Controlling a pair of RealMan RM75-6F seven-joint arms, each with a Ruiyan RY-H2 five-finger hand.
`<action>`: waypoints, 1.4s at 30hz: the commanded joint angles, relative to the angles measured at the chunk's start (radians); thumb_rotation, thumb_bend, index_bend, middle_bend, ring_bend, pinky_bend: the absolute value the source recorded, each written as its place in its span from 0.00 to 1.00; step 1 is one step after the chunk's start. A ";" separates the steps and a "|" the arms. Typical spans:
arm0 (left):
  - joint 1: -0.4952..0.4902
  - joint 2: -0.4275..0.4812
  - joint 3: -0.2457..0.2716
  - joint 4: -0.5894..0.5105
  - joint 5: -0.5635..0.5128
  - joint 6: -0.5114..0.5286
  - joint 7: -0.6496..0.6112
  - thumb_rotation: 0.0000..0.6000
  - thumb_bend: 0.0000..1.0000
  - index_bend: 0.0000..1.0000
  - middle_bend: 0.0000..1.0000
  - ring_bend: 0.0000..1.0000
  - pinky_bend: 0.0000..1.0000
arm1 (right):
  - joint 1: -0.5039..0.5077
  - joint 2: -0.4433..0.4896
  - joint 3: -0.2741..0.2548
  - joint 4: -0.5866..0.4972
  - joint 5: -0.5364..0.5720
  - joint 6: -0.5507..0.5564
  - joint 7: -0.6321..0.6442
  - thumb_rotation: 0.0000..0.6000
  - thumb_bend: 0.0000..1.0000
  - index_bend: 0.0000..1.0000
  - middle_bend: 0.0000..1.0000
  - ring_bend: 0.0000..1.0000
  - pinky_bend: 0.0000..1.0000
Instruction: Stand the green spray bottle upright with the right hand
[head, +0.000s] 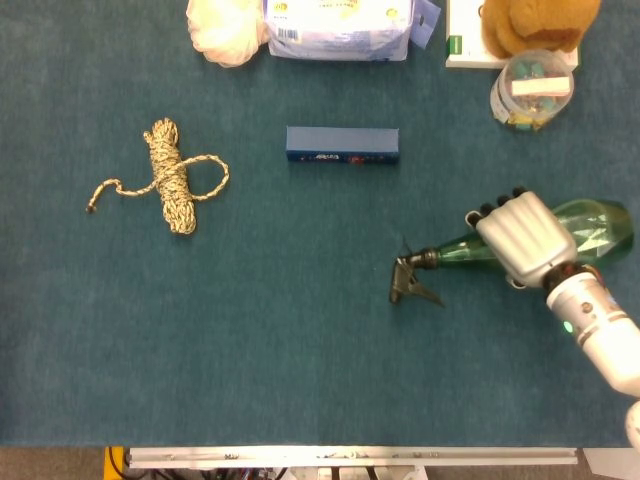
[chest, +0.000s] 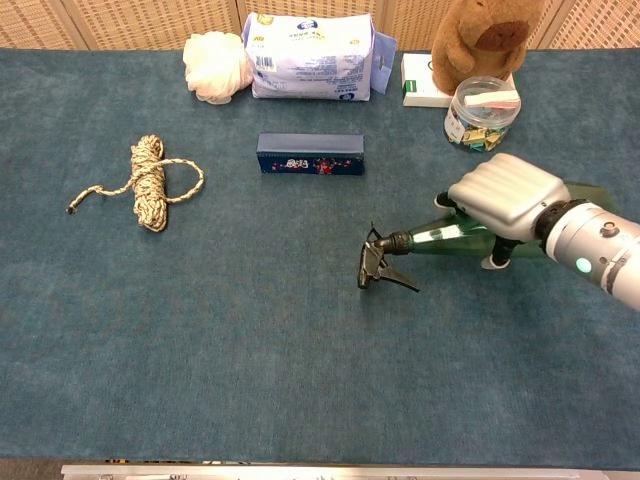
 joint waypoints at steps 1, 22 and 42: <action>-0.002 0.000 0.002 0.001 -0.001 -0.006 0.003 1.00 0.00 0.49 0.50 0.34 0.45 | -0.029 0.067 0.024 -0.040 -0.117 -0.015 0.170 1.00 0.20 0.45 0.58 0.53 0.36; -0.019 0.003 0.015 0.001 -0.013 -0.054 0.024 1.00 0.00 0.49 0.49 0.34 0.45 | -0.166 -0.208 0.071 0.546 -0.898 0.334 1.452 1.00 0.29 0.45 0.61 0.53 0.37; -0.029 0.006 0.022 -0.001 -0.024 -0.079 0.030 1.00 0.00 0.49 0.50 0.34 0.45 | -0.272 -0.507 0.135 0.988 -0.786 0.535 1.908 1.00 0.29 0.45 0.62 0.53 0.40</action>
